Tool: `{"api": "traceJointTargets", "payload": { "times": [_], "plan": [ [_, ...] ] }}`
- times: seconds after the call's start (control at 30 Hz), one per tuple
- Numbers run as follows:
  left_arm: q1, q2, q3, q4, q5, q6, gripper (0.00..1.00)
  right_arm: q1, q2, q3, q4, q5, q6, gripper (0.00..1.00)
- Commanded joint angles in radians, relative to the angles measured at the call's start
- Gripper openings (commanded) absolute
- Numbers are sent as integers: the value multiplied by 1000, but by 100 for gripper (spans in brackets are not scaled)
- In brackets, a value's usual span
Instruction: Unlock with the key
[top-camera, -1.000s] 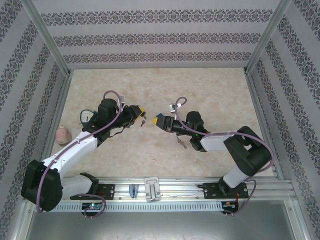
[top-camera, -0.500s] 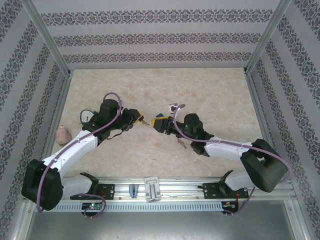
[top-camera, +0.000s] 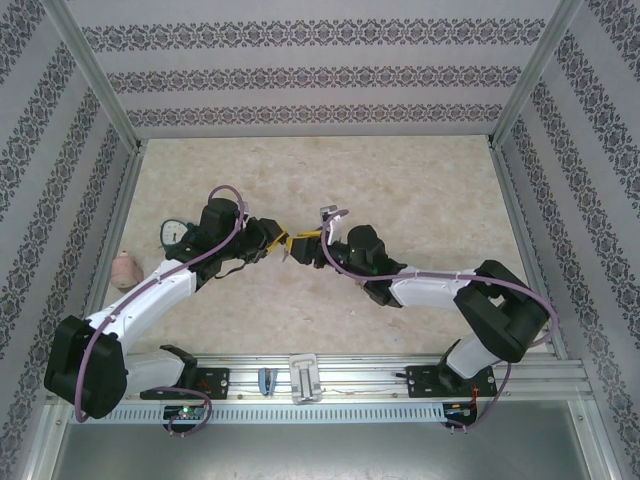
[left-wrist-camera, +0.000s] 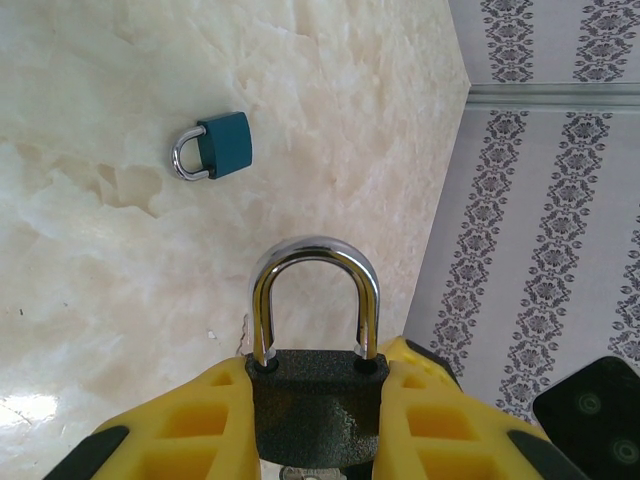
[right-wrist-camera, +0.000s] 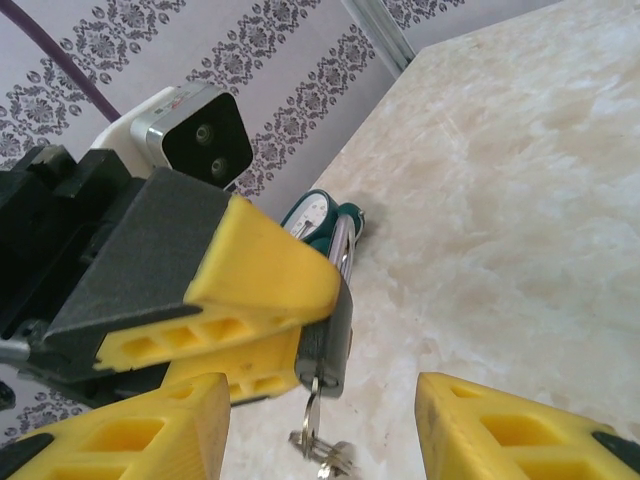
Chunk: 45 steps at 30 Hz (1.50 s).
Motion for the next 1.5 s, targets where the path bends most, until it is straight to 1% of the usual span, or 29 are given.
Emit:
{"api": "traceJointTargets", "payload": {
  "times": [0.0,0.37,0.47,0.5,0.57,0.63,0.77,0.83,0.93,0.97,1.03,1.07,1.23,1.4,1.47],
  "plan": [
    [-6,4,23,48,20,-10,24,14,27,41,58,8,-15,52],
    [-6,8,21,79,37,-28,24,20,83,71,66,-2,-11,48],
    [-6,12,19,97,49,-40,24,20,94,75,73,0,-13,44],
    [-5,14,14,107,51,-48,24,20,100,80,73,-4,-16,40],
    [-5,15,10,123,57,-58,24,21,112,88,75,-18,-17,38],
    [-6,17,11,126,58,-61,24,22,122,90,82,-23,-12,32],
    [-5,19,10,133,56,-66,24,23,128,86,90,-25,-13,28],
    [-6,21,11,140,57,-72,24,22,124,81,90,-19,-16,29],
    [-3,25,11,152,62,-79,24,22,122,76,84,-12,-24,28],
    [-3,27,11,154,62,-81,24,22,123,76,84,-14,-24,29],
    [-2,29,10,151,63,-83,24,22,121,72,79,-9,-24,36],
    [-1,28,9,153,62,-83,24,22,118,65,78,-5,-25,38],
    [5,23,5,153,62,-85,24,22,105,34,84,9,-35,37],
    [7,25,1,163,66,-91,24,22,107,20,107,8,-40,38],
    [9,23,0,164,66,-92,24,23,111,10,133,9,-38,40]
  ]
}}
